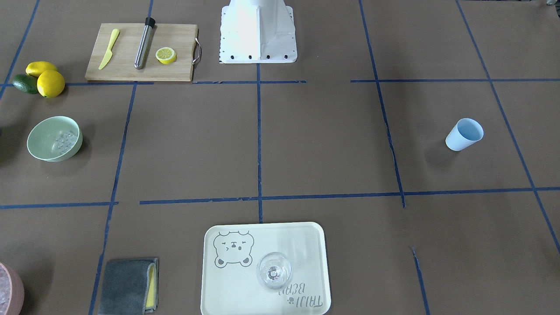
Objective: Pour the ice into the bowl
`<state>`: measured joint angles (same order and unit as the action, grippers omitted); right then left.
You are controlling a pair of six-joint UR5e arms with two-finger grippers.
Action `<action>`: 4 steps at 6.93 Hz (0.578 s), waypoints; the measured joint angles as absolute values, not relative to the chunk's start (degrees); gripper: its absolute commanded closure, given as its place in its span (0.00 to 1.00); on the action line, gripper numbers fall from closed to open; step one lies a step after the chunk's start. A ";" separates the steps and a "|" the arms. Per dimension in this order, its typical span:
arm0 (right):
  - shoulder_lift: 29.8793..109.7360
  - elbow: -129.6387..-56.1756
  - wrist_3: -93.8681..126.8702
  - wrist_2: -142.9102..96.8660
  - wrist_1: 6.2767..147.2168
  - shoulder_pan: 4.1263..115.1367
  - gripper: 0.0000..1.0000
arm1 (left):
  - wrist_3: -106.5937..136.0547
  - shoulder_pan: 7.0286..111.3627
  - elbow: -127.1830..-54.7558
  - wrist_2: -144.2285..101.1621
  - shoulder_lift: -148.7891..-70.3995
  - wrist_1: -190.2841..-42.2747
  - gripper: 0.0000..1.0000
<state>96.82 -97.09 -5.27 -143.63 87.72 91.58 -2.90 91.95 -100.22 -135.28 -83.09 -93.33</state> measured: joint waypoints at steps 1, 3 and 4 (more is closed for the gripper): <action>96.84 -97.06 -5.27 -143.60 87.72 91.61 0.00 | -2.91 92.02 -100.32 -135.27 -83.35 -92.88 0.00; 96.85 -97.08 -5.27 -143.54 87.71 91.88 0.00 | -2.96 92.19 -100.37 -135.26 -83.55 -92.67 0.00; 96.84 -97.11 -5.27 -143.53 87.71 92.02 0.00 | -2.98 92.34 -100.37 -135.24 -83.69 -92.65 0.00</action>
